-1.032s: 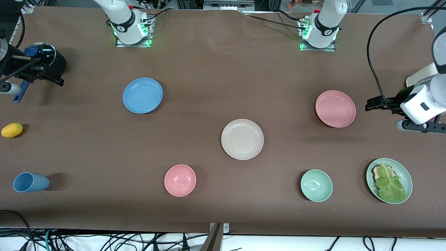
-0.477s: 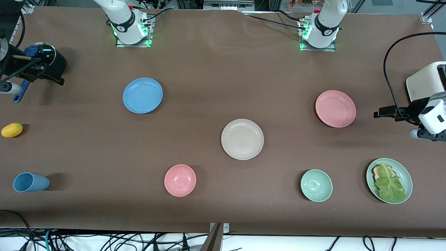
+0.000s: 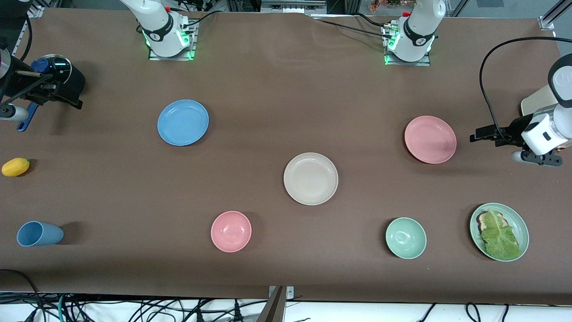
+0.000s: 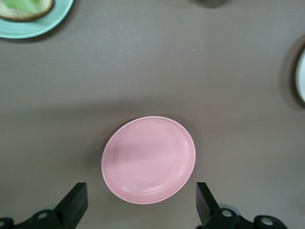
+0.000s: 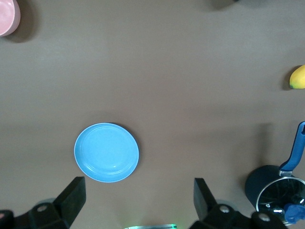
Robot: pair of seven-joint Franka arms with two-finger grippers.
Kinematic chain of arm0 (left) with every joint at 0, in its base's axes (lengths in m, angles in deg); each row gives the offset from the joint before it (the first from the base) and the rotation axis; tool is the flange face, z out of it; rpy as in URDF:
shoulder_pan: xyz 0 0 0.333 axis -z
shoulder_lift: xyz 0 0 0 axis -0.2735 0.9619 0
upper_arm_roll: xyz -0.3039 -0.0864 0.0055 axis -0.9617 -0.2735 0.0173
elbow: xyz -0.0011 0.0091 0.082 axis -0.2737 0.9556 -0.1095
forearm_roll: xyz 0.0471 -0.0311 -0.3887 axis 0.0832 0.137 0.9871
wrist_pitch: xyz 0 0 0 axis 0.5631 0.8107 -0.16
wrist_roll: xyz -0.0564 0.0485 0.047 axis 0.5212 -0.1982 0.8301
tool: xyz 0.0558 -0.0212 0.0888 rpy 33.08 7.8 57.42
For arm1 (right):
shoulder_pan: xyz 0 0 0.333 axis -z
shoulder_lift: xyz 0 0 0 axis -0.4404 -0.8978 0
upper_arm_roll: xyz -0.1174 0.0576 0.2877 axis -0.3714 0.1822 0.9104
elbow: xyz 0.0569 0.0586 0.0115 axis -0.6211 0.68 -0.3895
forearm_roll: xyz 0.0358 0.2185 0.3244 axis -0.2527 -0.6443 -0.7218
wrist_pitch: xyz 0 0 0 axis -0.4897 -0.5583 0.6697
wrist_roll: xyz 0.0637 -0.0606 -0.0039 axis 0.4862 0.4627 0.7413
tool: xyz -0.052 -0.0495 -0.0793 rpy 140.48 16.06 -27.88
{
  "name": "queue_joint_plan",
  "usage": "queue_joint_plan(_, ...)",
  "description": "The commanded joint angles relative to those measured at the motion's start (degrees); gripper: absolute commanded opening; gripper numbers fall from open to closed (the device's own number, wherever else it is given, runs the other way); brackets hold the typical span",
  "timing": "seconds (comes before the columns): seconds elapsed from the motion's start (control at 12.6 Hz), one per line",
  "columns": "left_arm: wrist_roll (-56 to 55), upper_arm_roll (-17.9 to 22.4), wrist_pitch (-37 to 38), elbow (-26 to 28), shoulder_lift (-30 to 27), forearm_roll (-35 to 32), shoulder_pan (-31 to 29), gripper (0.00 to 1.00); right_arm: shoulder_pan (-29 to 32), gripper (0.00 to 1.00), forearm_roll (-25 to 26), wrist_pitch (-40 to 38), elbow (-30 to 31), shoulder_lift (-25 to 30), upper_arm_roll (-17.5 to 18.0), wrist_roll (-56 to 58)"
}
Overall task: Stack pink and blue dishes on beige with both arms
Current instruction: 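Move the left gripper toward the rim of the pink plate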
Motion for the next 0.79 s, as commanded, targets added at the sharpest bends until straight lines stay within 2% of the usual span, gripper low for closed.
queue_joint_plan(0.0,5.06,1.52,-6.83,9.30,-5.17,3.77,0.10,1.00,0.05,1.00,-0.76,-1.38,-1.24,0.06,-0.04,0.26)
queue_joint_plan(0.32,9.79,1.87,-11.67,13.44,-4.66,7.46,-0.43,1.00,0.05,1.00,-0.76,-1.38,-1.24,-0.03,-0.13,0.26)
queue_joint_plan(0.71,16.04,1.87,-12.21,13.89,-0.54,8.87,-4.81,1.00,0.05,1.00,-0.76,-1.47,-1.24,-0.03,-0.13,0.26)
